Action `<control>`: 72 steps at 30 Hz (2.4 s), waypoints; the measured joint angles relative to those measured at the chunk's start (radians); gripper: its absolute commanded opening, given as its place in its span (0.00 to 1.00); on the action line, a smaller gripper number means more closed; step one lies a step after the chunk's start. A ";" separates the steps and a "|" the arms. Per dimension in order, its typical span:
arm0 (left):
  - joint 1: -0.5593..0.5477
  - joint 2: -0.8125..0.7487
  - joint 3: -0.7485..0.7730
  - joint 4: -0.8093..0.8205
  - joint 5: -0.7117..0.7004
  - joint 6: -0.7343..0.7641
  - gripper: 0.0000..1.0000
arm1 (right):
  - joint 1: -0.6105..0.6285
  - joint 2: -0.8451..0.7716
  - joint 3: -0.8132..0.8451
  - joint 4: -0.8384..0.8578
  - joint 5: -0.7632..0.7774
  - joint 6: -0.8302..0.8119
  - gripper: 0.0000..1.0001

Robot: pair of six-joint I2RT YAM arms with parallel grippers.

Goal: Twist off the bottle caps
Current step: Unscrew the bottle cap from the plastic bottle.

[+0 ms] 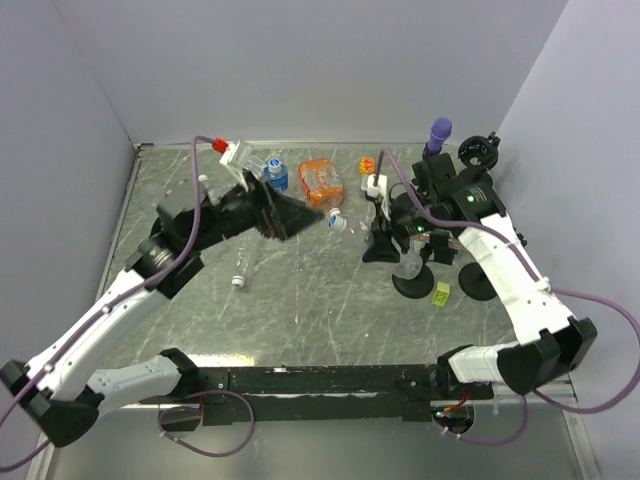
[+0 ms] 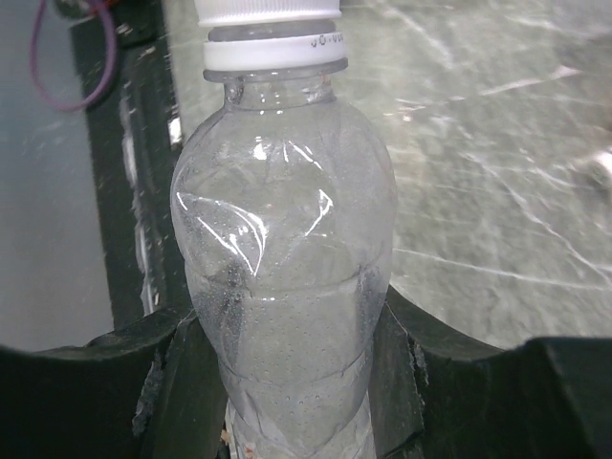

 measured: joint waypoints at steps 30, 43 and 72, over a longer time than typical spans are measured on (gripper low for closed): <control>-0.314 -0.018 -0.205 0.161 0.222 0.855 0.53 | 0.011 -0.248 -0.255 -0.132 -0.201 -0.352 0.02; -0.317 -0.020 -0.203 0.151 0.173 0.855 0.51 | 0.011 -0.240 -0.255 -0.128 -0.203 -0.339 0.02; -0.274 -0.010 -0.197 0.120 -0.145 0.278 0.01 | 0.011 -0.194 -0.247 0.064 -0.111 -0.067 0.00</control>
